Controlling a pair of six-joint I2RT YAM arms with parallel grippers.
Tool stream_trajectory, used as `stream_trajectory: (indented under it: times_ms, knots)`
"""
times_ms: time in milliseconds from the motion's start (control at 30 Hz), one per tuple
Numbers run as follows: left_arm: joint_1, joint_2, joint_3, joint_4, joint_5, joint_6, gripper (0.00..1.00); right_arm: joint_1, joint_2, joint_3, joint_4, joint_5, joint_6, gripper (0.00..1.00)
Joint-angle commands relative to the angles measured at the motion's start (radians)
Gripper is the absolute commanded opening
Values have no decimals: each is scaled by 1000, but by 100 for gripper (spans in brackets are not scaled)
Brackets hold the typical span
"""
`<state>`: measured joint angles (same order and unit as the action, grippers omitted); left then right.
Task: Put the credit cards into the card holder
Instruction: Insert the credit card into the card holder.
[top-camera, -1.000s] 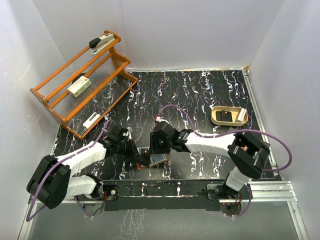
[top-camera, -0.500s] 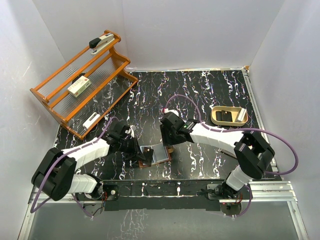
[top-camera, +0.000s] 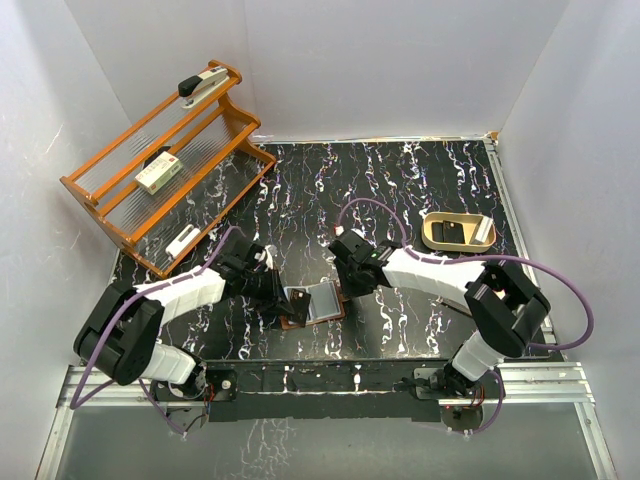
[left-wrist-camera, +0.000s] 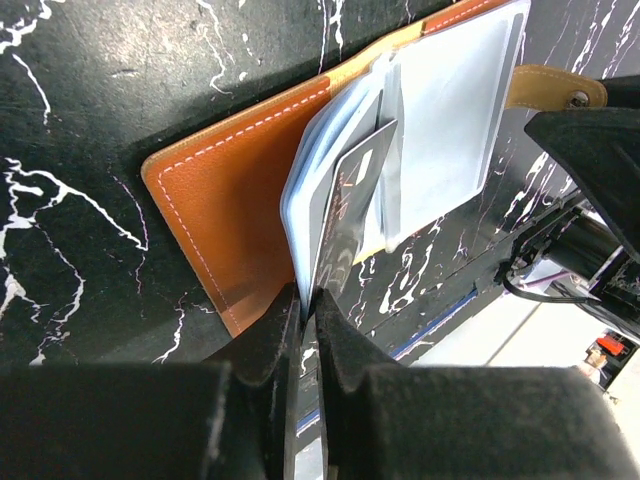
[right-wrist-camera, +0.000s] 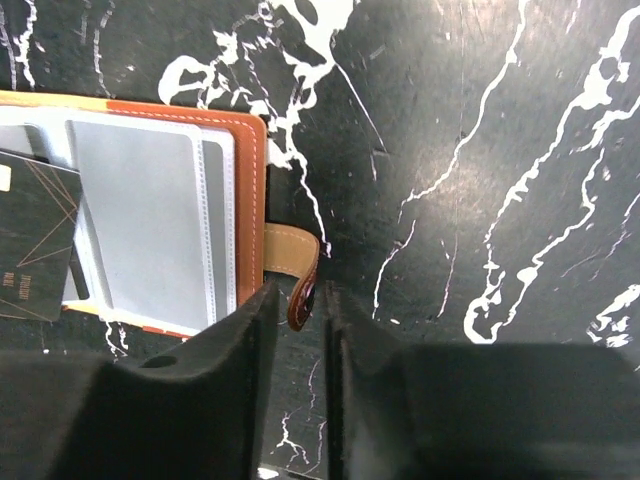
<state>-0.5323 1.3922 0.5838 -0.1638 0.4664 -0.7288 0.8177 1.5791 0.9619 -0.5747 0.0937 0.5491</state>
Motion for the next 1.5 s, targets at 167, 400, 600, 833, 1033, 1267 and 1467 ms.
stream_trajectory:
  times_ms: [167, 400, 600, 833, 1033, 1267, 1467]
  knots:
    - [33, -19, -2, -90, -50, 37, 11, -28, -7, -51, 37, 17, 23, 0]
    - [38, -54, -39, -92, -47, 15, 15, -59, -61, -117, 74, 18, 41, 0]
    - [41, -66, -50, -75, -24, -4, 0, -62, -79, -134, 85, 3, 52, 0]
    - [40, -126, -66, 12, 42, -114, 0, -62, -121, -161, 115, -29, 88, 0]
    - [40, -144, -60, 104, 85, -188, 0, -62, -144, -191, 130, -37, 114, 0]
    - [41, -88, -78, 231, 153, -251, 0, -62, -158, -197, 133, -36, 121, 0]
    - [39, -61, -83, 263, 163, -243, 0, -62, -156, -197, 132, -33, 120, 0]
